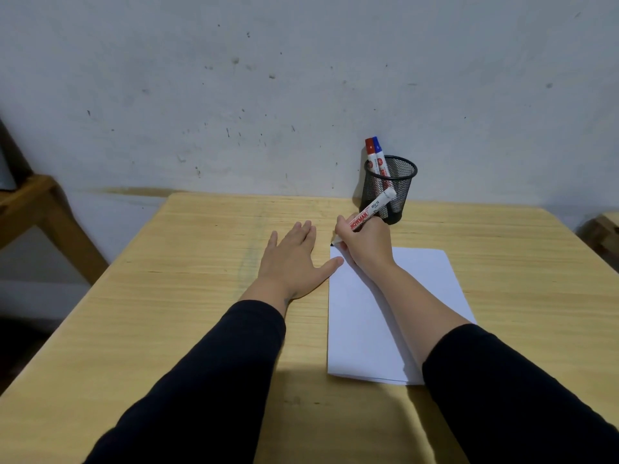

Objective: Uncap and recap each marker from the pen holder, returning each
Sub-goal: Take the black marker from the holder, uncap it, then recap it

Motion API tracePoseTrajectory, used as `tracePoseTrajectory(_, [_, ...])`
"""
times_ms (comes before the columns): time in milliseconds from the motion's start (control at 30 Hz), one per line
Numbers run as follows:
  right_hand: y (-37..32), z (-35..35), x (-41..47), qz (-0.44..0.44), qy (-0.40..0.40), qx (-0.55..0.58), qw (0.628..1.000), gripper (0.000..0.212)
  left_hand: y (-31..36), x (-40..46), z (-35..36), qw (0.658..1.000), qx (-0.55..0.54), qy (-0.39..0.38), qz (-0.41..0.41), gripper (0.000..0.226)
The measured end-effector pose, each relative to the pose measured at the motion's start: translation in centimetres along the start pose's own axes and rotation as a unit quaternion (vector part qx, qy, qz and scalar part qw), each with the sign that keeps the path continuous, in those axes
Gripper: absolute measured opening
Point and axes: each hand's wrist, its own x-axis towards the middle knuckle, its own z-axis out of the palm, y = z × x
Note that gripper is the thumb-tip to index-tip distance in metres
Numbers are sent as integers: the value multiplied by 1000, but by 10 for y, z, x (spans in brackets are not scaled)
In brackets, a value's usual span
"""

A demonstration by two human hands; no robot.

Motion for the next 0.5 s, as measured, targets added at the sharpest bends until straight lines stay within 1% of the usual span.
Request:
tracePoseTrajectory(67, [-1, -1, 0, 12, -1, -3, 1000, 36, 0, 0, 0, 1000, -3, 2, 0, 87])
tracePoseTrajectory(133, [-4, -3, 0, 32, 13, 34, 999, 34, 1, -1, -1, 1000, -5, 2, 0, 87])
tracePoseTrajectory(200, [-10, -9, -2, 74, 36, 143, 986, 30, 1, -1, -3, 1000, -7, -5, -1, 88])
tracePoseTrajectory(267, [-16, -19, -4, 105, 50, 258, 959, 28, 1, -1, -6, 1000, -22, -13, -7, 88])
tracePoseTrajectory(300, [-18, -25, -2, 112, 51, 284, 951, 28, 2, 1, -10, 999, -42, -6, -11, 87])
tracePoseTrajectory(333, [-20, -32, 0, 117, 46, 293, 948, 27, 3, 3, -14, 997, -72, 12, -12, 82])
tracePoseTrajectory(433, [-22, -47, 8, 120, 17, 287, 950, 18, 11, 14, -27, 984, -145, 103, 16, 55])
tracePoseTrajectory(500, [-19, -54, 10, 121, 14, 285, 951, 15, 23, 23, -34, 980, -160, 114, 43, 45])
